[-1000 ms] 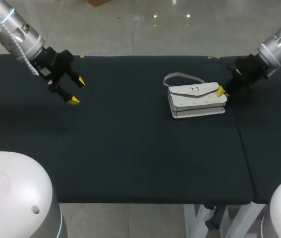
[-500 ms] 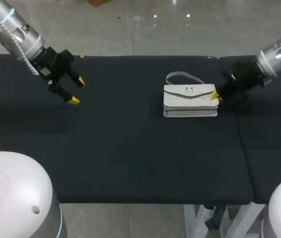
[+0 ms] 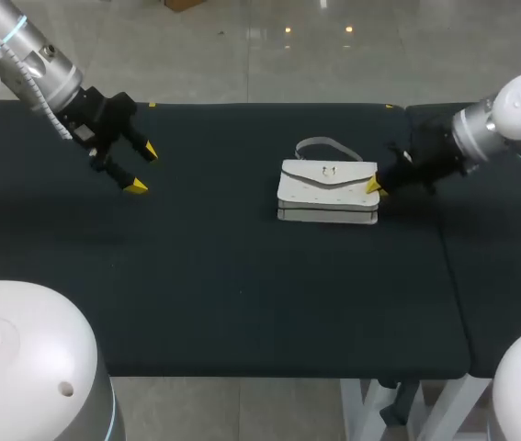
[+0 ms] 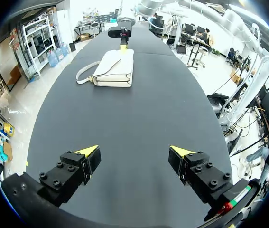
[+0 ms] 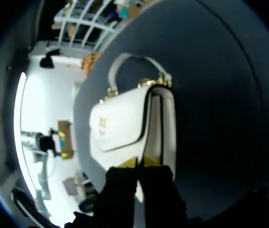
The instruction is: Pick up the bag, open it, inspect its contents, close it, and place it on the opposite side
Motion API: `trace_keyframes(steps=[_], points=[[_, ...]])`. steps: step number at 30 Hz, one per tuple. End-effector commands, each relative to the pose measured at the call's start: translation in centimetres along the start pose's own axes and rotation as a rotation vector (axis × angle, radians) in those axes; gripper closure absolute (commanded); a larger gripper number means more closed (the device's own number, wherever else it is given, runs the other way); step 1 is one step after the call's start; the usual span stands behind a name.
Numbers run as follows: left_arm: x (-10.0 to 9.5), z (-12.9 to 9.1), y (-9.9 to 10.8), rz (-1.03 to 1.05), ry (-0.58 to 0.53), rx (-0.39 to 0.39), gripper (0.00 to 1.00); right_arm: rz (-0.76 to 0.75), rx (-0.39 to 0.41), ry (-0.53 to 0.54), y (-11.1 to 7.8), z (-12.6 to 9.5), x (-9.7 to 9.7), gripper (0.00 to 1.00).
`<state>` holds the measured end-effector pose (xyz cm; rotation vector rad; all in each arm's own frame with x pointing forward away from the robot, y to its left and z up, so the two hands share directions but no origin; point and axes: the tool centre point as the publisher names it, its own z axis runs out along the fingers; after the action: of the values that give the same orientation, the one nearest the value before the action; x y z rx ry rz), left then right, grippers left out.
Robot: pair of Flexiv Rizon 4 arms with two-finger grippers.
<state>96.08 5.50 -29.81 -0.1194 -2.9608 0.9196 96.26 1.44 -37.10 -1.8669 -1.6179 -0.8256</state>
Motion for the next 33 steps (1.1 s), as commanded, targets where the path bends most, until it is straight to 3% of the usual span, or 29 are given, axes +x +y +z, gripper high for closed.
trace_keyframes(steps=[1, 5, 10, 16, 33], points=[[-0.1, 0.1, 0.1, 0.001, 0.000, 0.003, 0.00, -0.004, -0.119, 0.015, -0.7, 1.5, 0.9, 1.00], [-0.1, 0.1, 0.1, 0.001, 0.000, 0.003, 0.00, -0.012, -0.098, 0.040, -1.1, 2.6, 1.9, 1.00], [-0.1, 0.1, 0.1, 0.001, 0.000, 0.003, 0.00, -0.010, -0.009, 0.090, -1.4, 4.3, 2.8, 1.00], [-0.1, 0.1, 0.1, 0.001, 0.000, 0.003, 0.00, -0.002, 0.040, 0.083, -1.6, 5.7, 4.0, 1.00], [-0.1, 0.1, 0.1, 0.001, 0.000, 0.003, 0.00, -0.002, 0.009, 0.095, -4.4, 8.3, 7.3, 1.00]])
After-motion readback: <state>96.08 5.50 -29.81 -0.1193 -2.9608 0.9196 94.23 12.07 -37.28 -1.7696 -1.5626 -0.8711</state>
